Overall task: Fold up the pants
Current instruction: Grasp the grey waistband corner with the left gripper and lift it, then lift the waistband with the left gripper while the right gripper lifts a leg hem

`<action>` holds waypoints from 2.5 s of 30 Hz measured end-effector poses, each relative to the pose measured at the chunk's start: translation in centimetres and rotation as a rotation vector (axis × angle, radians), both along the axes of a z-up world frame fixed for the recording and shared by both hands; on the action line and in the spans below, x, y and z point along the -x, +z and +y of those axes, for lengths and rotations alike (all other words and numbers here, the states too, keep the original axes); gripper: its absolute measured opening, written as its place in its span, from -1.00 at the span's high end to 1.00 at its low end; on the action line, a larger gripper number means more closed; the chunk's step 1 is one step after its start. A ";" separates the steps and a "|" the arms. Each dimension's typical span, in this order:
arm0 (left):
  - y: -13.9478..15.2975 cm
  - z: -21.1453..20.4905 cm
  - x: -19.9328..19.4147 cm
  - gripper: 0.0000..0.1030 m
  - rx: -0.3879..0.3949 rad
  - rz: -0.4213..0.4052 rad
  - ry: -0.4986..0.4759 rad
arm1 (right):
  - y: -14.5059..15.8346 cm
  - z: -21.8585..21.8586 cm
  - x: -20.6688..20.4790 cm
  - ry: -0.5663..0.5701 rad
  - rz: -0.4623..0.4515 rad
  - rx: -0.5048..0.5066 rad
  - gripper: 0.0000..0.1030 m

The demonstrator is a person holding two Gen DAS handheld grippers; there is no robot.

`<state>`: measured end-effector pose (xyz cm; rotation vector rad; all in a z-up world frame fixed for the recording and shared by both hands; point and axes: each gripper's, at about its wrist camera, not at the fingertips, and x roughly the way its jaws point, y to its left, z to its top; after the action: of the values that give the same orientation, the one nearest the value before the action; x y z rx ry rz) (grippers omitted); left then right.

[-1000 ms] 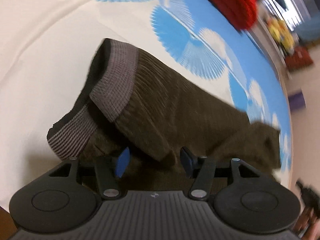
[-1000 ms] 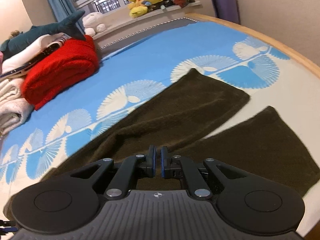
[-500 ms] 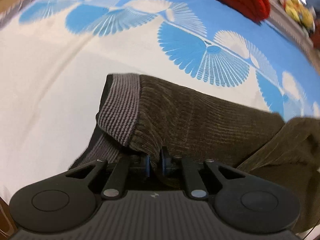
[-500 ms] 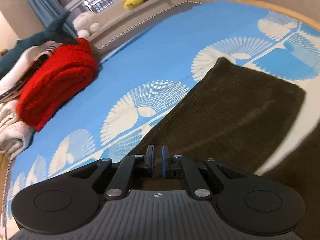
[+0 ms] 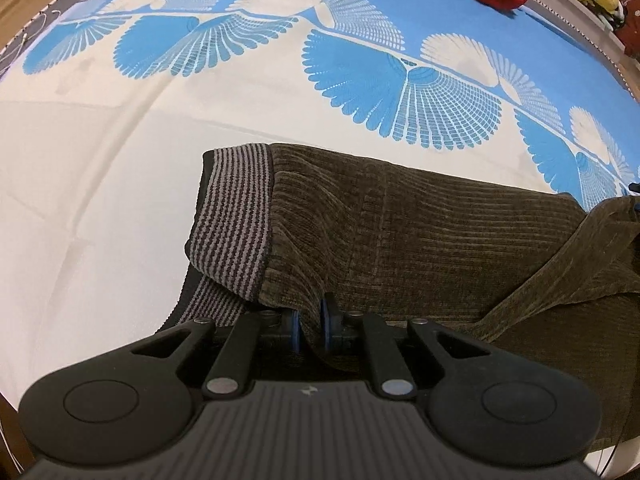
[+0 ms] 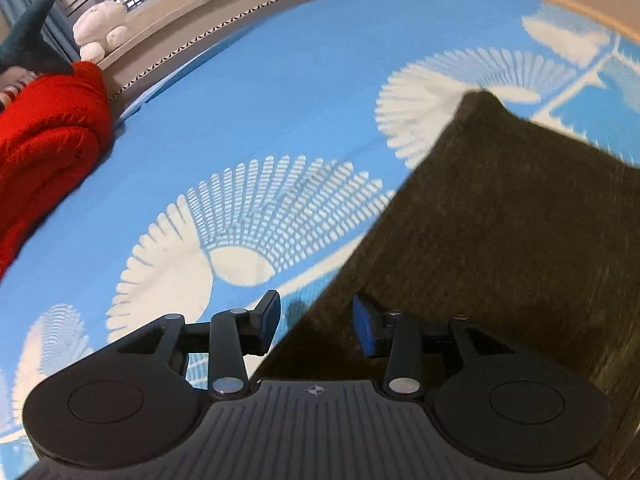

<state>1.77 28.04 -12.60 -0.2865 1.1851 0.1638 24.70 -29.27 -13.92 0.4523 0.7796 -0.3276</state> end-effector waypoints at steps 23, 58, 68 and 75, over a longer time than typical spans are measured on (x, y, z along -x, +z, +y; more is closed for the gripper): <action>3.1 3.5 5.8 0.81 0.115 -0.140 0.009 | 11.3 -7.8 31.9 -0.075 -0.080 -0.068 0.90; 3.8 7.4 5.1 0.80 0.184 -0.273 0.193 | 6.3 -15.3 33.9 -0.154 -0.139 0.135 0.87; -0.7 8.1 7.2 0.81 0.177 0.015 0.087 | 0.5 -21.4 40.3 -0.297 0.072 -0.216 0.88; 0.7 8.9 7.2 0.83 0.227 -0.079 0.128 | 1.9 -21.0 42.2 -0.324 -0.014 -0.237 0.87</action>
<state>-5.39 36.94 -11.92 -0.5638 1.1080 0.1282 -17.51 -50.31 -12.03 0.8069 0.7346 -0.5351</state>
